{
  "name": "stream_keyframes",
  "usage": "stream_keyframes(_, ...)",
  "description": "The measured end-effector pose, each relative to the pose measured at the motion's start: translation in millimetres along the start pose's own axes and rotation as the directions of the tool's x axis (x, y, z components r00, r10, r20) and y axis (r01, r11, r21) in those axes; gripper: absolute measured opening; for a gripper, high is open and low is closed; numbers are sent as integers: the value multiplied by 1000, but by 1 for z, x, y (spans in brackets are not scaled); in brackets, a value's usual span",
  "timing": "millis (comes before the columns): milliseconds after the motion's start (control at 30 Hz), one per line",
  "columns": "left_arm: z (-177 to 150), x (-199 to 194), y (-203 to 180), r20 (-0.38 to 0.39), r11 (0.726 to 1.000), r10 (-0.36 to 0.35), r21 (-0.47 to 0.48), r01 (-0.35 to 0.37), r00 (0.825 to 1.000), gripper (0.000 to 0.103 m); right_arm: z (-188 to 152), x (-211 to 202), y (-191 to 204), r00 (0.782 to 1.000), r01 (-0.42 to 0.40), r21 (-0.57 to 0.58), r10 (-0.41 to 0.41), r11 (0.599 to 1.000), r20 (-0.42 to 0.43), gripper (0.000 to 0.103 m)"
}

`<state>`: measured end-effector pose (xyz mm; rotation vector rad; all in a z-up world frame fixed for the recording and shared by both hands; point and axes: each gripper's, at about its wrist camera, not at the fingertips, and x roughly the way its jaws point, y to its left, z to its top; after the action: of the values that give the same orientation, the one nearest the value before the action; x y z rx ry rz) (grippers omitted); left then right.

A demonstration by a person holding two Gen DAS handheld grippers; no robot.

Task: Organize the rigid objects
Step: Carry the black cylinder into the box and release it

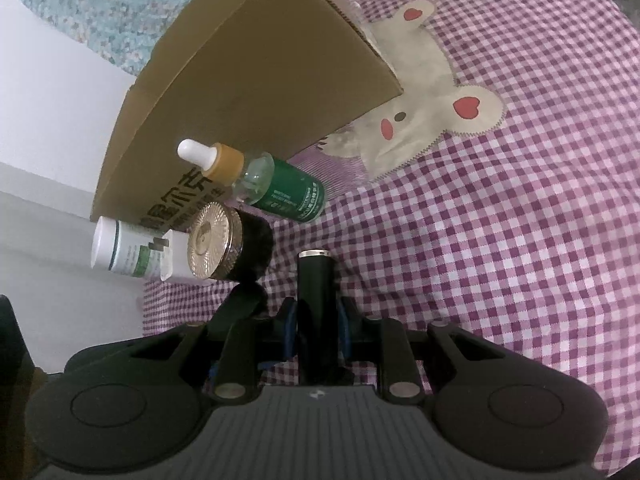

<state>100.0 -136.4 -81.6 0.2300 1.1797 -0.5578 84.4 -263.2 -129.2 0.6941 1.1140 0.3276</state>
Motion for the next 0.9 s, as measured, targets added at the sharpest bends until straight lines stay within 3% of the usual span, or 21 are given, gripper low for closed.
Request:
stream_keyframes(333, -2, -10, -1, 19, 1000, 18, -4, -18, 1000, 26, -3, -7, 4, 1000, -19, 27, 19, 999, 12, 24)
stream_keyframes(567, -11, -53, -12, 116, 999, 29, 22, -32, 993, 26, -17, -44, 33, 996, -19, -34, 22, 999, 84, 24)
stream_keyframes(767, -18, -109, -15, 249, 998, 47, 27, -56, 967, 26, -27, -86, 83, 984, -14, -145, 39, 989, 175, 24)
stream_keyframes(900, -16, -146, -10, 341, 994, 88, 28, -104, 936, 26, -22, -106, 125, 971, -32, -236, 86, 971, 223, 24)
